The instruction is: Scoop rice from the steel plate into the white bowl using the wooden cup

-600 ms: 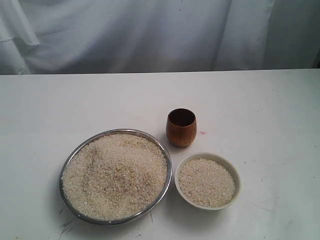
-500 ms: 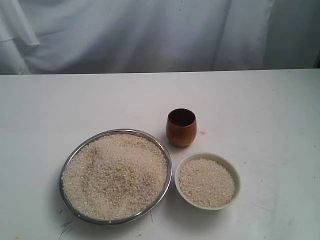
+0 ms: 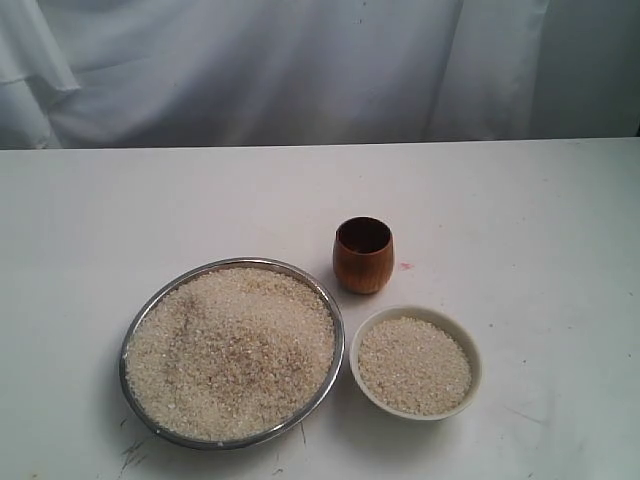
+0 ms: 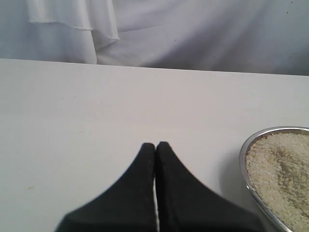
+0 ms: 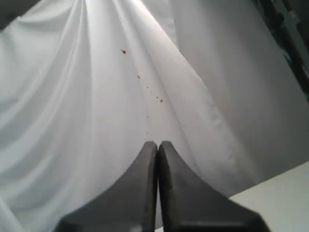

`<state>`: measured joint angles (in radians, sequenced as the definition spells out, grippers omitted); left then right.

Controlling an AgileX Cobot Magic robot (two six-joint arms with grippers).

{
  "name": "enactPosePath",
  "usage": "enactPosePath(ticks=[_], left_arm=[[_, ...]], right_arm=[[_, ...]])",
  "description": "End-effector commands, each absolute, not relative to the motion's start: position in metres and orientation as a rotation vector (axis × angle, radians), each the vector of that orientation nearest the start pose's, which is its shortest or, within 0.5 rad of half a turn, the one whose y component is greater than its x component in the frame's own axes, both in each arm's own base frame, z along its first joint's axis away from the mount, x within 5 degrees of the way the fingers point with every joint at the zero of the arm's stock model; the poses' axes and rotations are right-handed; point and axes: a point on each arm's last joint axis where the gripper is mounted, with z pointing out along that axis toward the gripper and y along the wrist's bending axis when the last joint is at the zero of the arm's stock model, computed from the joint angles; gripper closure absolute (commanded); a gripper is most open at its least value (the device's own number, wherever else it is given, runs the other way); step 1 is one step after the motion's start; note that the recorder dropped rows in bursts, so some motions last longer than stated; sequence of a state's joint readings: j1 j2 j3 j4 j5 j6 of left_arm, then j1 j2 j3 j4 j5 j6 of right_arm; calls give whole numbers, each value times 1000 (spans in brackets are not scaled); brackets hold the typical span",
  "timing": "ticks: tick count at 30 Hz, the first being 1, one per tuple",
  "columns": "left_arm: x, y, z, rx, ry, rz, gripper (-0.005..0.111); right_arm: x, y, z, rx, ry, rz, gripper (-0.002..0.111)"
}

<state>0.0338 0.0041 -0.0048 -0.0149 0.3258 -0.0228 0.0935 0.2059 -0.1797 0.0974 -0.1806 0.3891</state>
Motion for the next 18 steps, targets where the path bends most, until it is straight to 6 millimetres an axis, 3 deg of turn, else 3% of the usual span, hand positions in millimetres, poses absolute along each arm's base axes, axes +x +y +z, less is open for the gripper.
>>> enactPosePath(ticks=[1,4,7,8,11,14,18], left_arm=[[54,1,184,-64,1801,-7,107],[54,1,184,-64,1801,-7,107],[54,1,184,-64,1801,-7,107],[54,1,184,-64,1801,-7,107],[54,1,184,-64,1801,-7,107],[54,1,184,-64,1801,-7,107],[54,1,184,-64,1801,-7,107]], right_arm=[[114,14,335,-9,1374,197,108],[161,23,362,-118,1337,151,108],[214,37,358,-229,1410,187,108],[234,46,343,-319,1474,224,108],[269,70,304,-592,1569,394,108],[293,84,271,-676,1631,657,108],[315,89,245,-832,1657,657,108]])
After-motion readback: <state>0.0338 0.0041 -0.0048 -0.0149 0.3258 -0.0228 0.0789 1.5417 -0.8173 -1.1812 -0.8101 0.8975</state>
